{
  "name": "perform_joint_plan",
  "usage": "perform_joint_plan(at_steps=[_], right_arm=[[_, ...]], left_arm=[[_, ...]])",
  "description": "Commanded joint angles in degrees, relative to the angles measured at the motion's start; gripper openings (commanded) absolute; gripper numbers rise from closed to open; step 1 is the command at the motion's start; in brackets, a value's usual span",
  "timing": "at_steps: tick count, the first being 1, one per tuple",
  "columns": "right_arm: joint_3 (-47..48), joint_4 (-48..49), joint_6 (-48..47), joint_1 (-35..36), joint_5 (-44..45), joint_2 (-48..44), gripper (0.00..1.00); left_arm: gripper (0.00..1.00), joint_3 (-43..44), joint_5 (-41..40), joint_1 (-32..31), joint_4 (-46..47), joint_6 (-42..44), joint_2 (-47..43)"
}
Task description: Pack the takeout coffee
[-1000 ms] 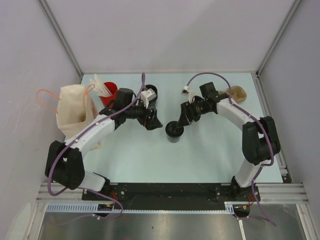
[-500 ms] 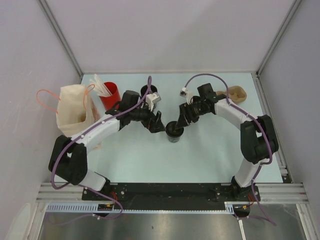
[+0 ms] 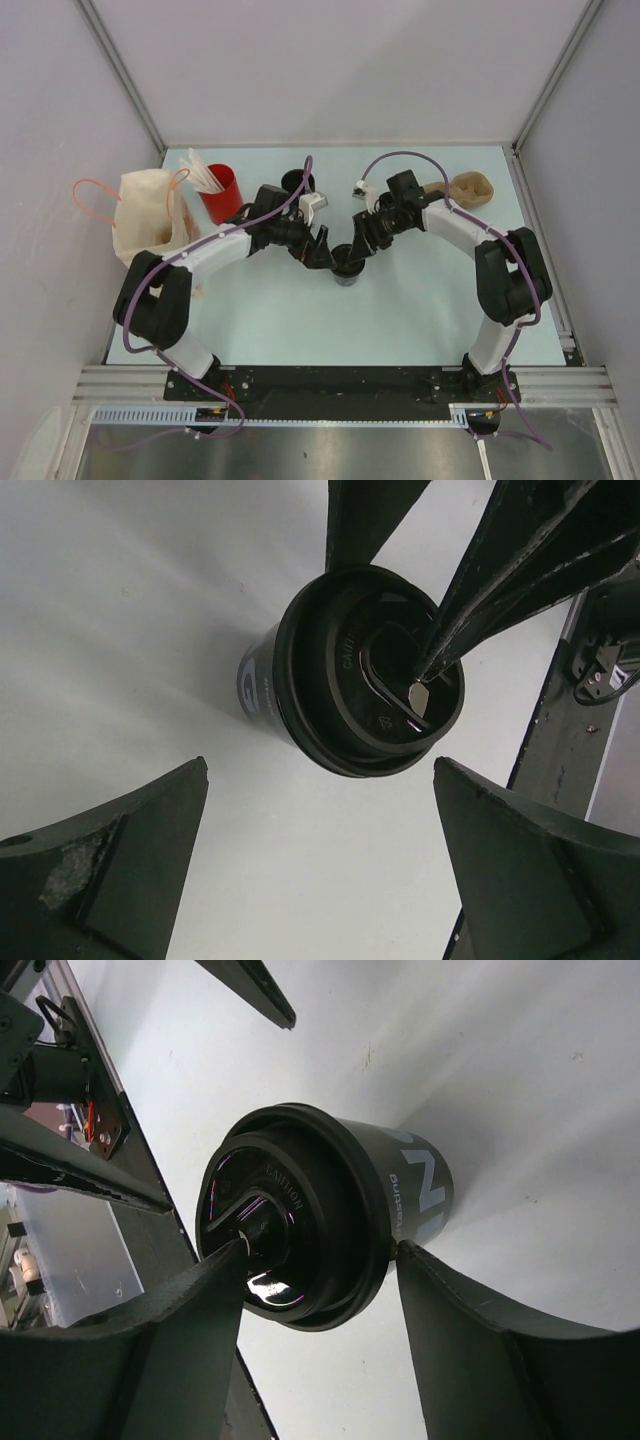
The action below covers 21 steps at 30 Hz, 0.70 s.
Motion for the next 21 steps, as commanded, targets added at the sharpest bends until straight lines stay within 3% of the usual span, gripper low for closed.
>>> perform_joint_plan(at_steps=[1, 21], right_arm=[[0.07, 1.08, -0.44, 0.38, 0.35, 0.71, 0.64], [0.07, 1.16, 0.26, 1.17, 0.53, 4.39, 0.48]], left_arm=[[1.00, 2.74, 2.04, -0.88, 1.63, -0.75, 1.55], [0.99, 3.44, -0.60, -1.85, 0.49, -0.67, 4.63]])
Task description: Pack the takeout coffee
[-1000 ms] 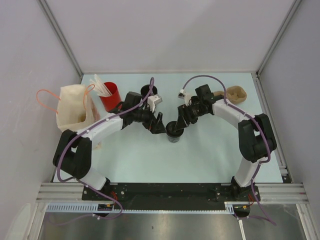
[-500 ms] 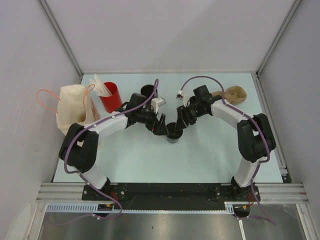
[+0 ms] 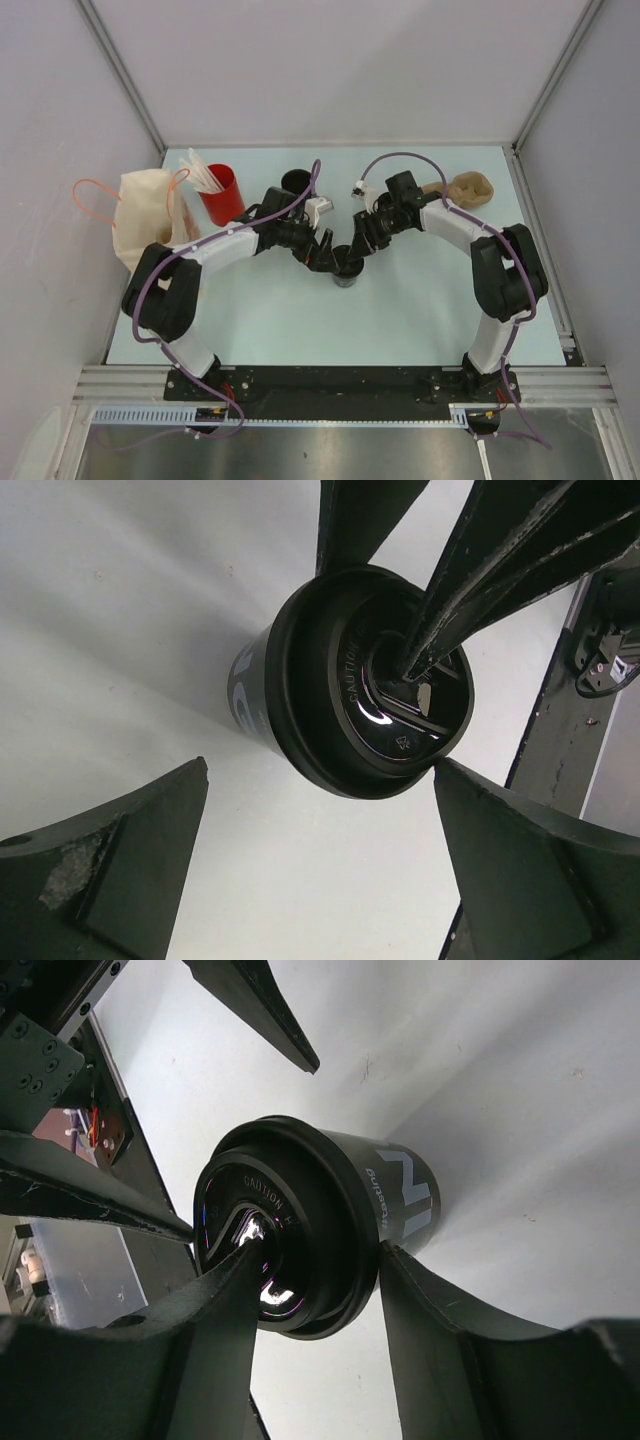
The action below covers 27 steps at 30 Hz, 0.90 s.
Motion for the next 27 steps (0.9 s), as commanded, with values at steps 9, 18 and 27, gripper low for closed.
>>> perform_joint_plan(at_steps=[9, 18, 27], right_arm=[[0.05, -0.82, 0.50, 2.22, 4.49, 4.41, 0.41], [0.05, -0.82, 0.33, 2.49, 5.90, 4.85, 0.41], [0.05, -0.56, 0.59, 2.49, 6.25, 4.76, 0.42]], left_arm=[[0.99, 3.60, 1.61, 0.19, 0.51, -0.49, -0.12], [1.00, 5.89, 8.12, 4.58, -0.55, -2.69, 1.02], [0.85, 4.30, 8.83, 7.05, -3.09, 1.00, 1.72]])
